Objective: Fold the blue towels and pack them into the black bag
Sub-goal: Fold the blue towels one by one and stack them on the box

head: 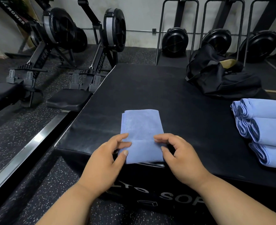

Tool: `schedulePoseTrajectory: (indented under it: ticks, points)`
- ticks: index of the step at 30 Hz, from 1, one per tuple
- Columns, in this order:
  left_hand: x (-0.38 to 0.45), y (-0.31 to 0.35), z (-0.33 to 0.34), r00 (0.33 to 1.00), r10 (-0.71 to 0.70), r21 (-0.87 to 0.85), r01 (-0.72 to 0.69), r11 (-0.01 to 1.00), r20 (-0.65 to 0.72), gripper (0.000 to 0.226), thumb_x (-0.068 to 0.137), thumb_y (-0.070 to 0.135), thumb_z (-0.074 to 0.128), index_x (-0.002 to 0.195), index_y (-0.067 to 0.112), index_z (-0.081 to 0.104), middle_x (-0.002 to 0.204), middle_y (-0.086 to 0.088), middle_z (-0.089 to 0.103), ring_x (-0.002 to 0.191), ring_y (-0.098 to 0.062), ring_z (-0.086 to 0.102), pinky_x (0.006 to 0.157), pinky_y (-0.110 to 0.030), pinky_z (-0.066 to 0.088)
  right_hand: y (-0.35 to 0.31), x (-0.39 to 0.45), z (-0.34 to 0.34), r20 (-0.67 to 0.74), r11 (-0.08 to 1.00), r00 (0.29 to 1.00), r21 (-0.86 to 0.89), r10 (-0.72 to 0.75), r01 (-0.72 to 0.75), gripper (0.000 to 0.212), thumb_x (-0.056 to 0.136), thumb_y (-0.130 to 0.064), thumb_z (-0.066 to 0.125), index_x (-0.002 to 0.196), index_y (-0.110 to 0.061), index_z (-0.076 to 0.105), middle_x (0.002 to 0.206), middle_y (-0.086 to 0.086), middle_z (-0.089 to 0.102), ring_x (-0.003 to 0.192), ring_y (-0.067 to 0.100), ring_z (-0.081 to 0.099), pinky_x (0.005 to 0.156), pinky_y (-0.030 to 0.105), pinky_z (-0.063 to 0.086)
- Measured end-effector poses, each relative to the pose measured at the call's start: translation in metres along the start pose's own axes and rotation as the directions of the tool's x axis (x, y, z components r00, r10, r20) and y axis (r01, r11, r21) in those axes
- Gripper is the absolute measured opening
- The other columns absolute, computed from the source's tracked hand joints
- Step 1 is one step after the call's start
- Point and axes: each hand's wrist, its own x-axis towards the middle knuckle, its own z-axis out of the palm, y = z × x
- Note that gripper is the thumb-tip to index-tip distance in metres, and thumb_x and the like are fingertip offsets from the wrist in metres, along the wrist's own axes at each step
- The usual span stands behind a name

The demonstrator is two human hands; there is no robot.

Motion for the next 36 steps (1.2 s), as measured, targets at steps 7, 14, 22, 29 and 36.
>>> schedulePoseTrajectory:
  ticks: [7, 14, 22, 29, 36]
  points:
    - [0.001, -0.009, -0.004, 0.993, 0.046, 0.124, -0.059, 0.991, 0.108, 0.092, 0.078, 0.035, 0.090, 0.153, 0.051, 0.038, 0.135, 0.043, 0.055, 0.134, 0.004, 0.047, 0.110, -0.020, 0.037, 0.005, 0.000, -0.013, 0.163, 0.997, 0.986, -0.078, 0.040, -0.028, 0.060, 0.092, -0.032, 0.073, 0.141, -0.056, 0.048, 0.129, -0.034, 0.063, 0.123, -0.005, 0.055, 0.102, 0.017, 0.042]
    - [0.004, -0.007, -0.002, 0.998, 0.054, 0.047, -0.055, 0.997, 0.017, 0.074, 0.093, 0.030, 0.077, 0.152, 0.050, 0.038, 0.128, 0.037, 0.063, 0.125, 0.001, 0.057, 0.106, -0.030, 0.046, 0.008, 0.000, -0.011, 0.176, 0.985, 0.984, -0.164, -0.026, 0.056, 0.075, 0.083, -0.025, 0.077, 0.145, -0.055, 0.046, 0.132, -0.037, 0.057, 0.130, -0.003, 0.050, 0.108, 0.016, 0.040]
    - [-0.003, 0.004, -0.017, 0.996, -0.025, -0.243, 0.045, 0.969, 0.085, 0.050, 0.098, 0.027, 0.072, 0.132, 0.058, 0.052, 0.097, -0.004, 0.072, 0.091, -0.019, 0.068, 0.091, -0.041, 0.056, -0.004, -0.008, -0.017, 0.123, 0.982, 0.986, 0.138, 0.116, -0.132, 0.037, 0.091, -0.035, 0.074, 0.123, -0.050, 0.064, 0.097, -0.007, 0.070, 0.077, 0.020, 0.059, 0.076, 0.026, 0.052]
    - [0.005, -0.002, -0.008, 0.993, -0.109, -0.319, 0.114, 0.941, 0.033, 0.038, 0.100, 0.036, 0.067, 0.130, 0.053, 0.052, 0.075, 0.003, 0.055, 0.073, -0.009, 0.056, 0.077, -0.030, 0.050, -0.002, -0.003, -0.006, 0.048, 0.951, 0.977, 0.226, 0.206, -0.211, 0.015, 0.096, -0.036, 0.070, 0.109, -0.043, 0.068, 0.068, -0.006, 0.044, 0.063, 0.009, 0.042, 0.063, 0.022, 0.040]
    - [0.013, 0.005, -0.001, 0.987, -0.143, -0.339, 0.109, 0.934, -0.076, 0.036, 0.102, 0.035, 0.064, 0.134, 0.048, 0.053, 0.088, 0.000, 0.066, 0.084, -0.011, 0.064, 0.082, -0.025, 0.048, -0.003, 0.004, -0.004, 0.008, 0.924, 0.976, 0.319, 0.220, -0.211, 0.018, 0.100, -0.038, 0.068, 0.115, -0.047, 0.065, 0.101, 0.000, 0.070, 0.093, 0.020, 0.066, 0.084, 0.032, 0.056]
